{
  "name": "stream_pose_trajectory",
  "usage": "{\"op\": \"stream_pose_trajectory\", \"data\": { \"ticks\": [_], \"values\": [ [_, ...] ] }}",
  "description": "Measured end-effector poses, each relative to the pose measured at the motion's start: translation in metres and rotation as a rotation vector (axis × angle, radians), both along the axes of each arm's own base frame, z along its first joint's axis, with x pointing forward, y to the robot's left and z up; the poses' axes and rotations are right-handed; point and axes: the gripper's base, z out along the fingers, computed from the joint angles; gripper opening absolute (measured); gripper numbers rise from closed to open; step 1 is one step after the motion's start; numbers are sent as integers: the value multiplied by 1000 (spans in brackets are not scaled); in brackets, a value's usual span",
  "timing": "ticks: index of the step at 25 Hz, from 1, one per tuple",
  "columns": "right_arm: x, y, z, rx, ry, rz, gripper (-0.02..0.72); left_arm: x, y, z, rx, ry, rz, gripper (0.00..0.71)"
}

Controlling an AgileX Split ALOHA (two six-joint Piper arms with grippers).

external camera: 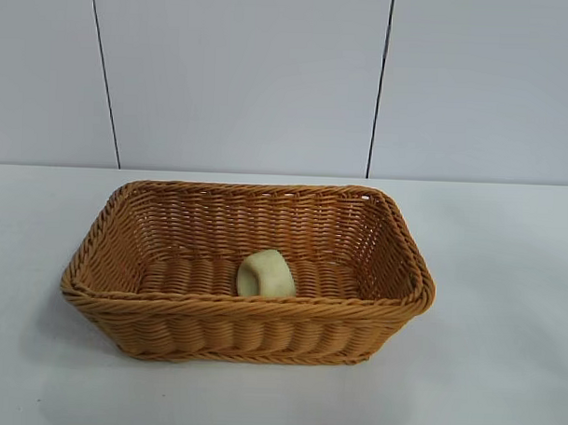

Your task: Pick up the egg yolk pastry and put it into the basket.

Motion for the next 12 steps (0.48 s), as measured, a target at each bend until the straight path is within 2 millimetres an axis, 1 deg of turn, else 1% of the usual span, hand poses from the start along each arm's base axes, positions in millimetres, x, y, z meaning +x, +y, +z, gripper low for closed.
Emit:
{"op": "stream_pose_trajectory", "data": {
  "ticks": [1,4,12],
  "values": [
    [-7,1,0,3,-24,0,685,0,0,0,0,0,0,696],
    [-24,3,11,12,-175,2,685,0,0,0,0,0,0,696],
    [-61,6,23,20,-422,9,685,0,0,0,0,0,0,696]
  ]
}}
